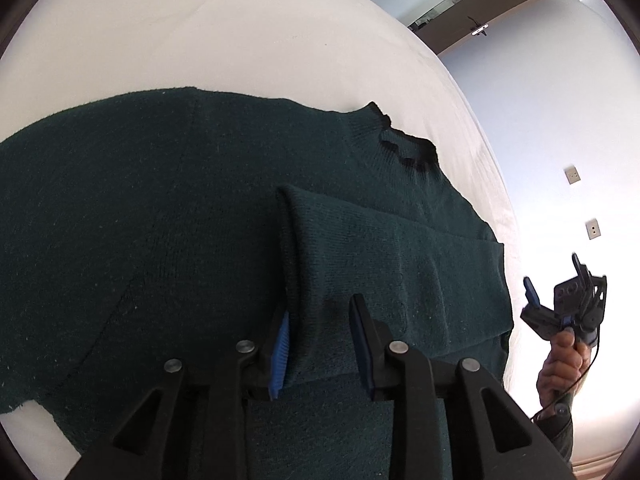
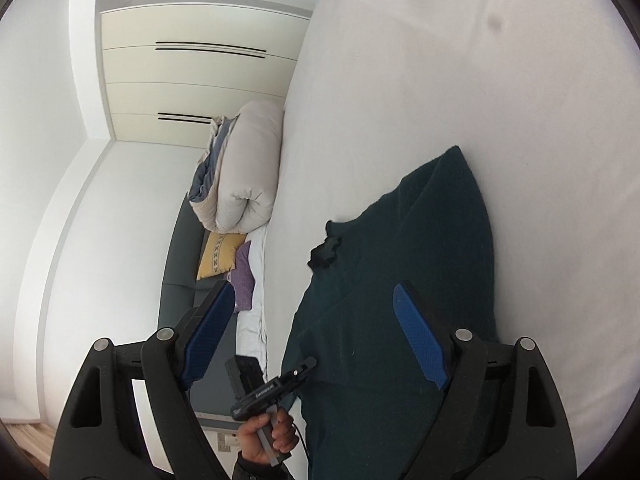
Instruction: Fold small clothes
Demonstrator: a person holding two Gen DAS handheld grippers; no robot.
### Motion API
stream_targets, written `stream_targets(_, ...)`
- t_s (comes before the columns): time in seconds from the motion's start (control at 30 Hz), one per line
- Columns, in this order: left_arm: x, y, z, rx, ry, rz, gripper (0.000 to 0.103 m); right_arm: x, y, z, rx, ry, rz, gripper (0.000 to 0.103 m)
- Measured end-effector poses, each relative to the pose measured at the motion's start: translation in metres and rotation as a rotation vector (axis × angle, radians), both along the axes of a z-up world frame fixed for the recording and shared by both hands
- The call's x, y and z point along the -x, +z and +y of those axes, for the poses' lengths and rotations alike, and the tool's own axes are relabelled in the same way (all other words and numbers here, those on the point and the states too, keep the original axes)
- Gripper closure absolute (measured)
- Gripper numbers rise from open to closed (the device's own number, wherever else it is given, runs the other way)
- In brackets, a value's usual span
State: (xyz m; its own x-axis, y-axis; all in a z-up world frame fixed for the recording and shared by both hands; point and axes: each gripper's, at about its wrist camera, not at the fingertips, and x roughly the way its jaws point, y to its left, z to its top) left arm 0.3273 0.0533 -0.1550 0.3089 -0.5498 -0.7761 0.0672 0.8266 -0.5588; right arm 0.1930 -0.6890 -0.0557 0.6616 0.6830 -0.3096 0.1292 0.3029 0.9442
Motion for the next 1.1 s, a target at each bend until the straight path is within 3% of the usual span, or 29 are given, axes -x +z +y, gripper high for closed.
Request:
stream_targets(0.17,0.0,-0.004,0.001,0.014,0.01,-0.012,0.072,-0.03,-0.044,0.006,0.005,0.021,0.085,0.023)
stream_targets(0.27,0.005,-0.002,0.007,0.05,0.022,-0.021,0.068,-0.006,-0.046,0.015,0.043,0.063,0.014,0.024)
stream_targets(0.33,0.015,0.006,0.017,0.072,0.05,-0.046,0.051,0.017,-0.043,0.015,0.037,0.078,0.017,0.022)
stream_targets(0.4,0.032,0.021,0.035,0.078,0.103,-0.098,0.024,0.046,-0.036,0.016,0.059,0.073,0.017,0.022)
stream_targets(0.47,0.055,0.037,0.061,0.111,0.162,-0.159,0.013,0.076,-0.026,0.016,0.067,0.073,-0.003,0.021)
stream_targets(0.53,0.079,0.048,0.094,0.166,0.222,-0.204,0.012,0.106,-0.013,0.014,0.067,0.056,-0.04,0.021)
stream_targets(0.67,0.136,0.045,0.185,0.241,0.448,-0.232,0.012,0.15,0.006,0.016,0.04,0.032,-0.074,0.021)
stream_targets(0.8,0.194,0.012,0.283,0.358,0.769,-0.188,0.013,0.173,0.022,0.031,0.044,0.037,-0.089,0.021)
stream_targets(0.9,0.231,-0.01,0.334,0.435,0.991,-0.176,0.013,0.182,0.033,0.043,0.042,0.038,-0.093,0.021)
stream_targets(1.03,0.238,-0.034,0.364,0.526,1.129,-0.16,0.016,0.183,0.047,0.063,0.045,0.063,-0.091,0.021)
stream_targets(1.1,0.23,-0.036,0.366,0.52,1.161,-0.159,0.016,0.185,0.053,0.076,0.051,0.079,-0.094,0.021)
